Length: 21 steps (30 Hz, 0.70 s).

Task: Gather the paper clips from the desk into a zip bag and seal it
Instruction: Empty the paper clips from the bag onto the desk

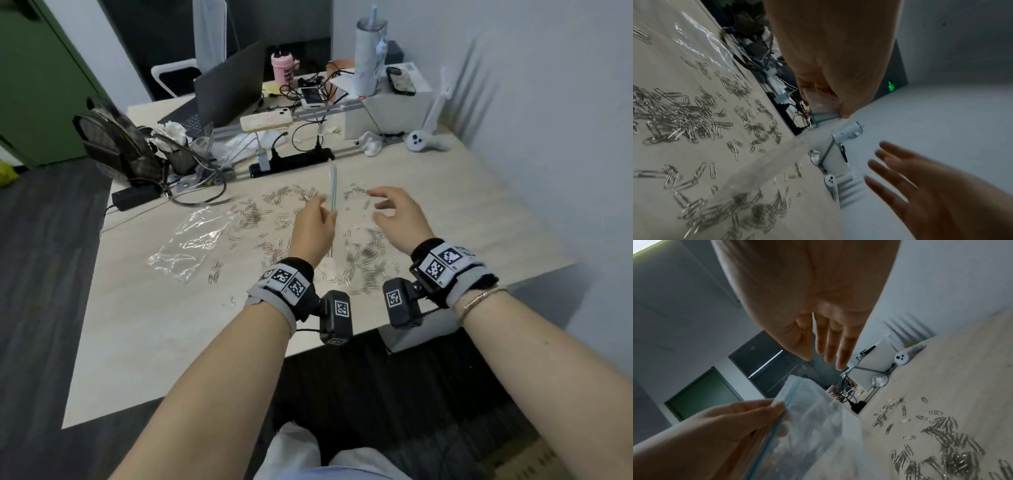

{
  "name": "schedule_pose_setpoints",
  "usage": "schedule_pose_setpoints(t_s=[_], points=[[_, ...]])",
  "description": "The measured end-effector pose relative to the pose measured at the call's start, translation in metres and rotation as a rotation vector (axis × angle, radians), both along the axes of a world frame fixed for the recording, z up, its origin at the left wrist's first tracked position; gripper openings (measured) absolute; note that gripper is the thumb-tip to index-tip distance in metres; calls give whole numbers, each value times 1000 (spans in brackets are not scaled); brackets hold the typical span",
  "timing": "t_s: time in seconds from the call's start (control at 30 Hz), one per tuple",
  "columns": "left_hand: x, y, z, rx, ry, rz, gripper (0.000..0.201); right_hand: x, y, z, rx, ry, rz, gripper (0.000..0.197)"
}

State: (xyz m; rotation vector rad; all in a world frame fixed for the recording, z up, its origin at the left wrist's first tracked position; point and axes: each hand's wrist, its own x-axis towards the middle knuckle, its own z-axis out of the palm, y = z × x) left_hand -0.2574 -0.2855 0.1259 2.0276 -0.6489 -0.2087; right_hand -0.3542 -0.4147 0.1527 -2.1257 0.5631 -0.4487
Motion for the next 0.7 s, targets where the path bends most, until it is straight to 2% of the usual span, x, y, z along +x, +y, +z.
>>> schedule_pose_setpoints(t_s=[0.1, 0.27, 0.43, 0.53, 0.7], points=[[-22, -9, 1, 14, -14, -100, 43, -7, 4, -1, 55, 64, 64, 45], [-45, -19, 12, 17, 18, -209, 38, -18, 6, 0, 264, 42, 130, 51], [-48, -30, 26, -118, 144, -298, 35, -21, -7, 1, 232, -7, 119, 47], [-47, -35, 34, -173, 212, -252, 30, -25, -15, 1, 153, -27, 118, 49], [-45, -43, 42, -269, 208, 1, 25, -33, -16, 2, 149, -77, 140, 42]])
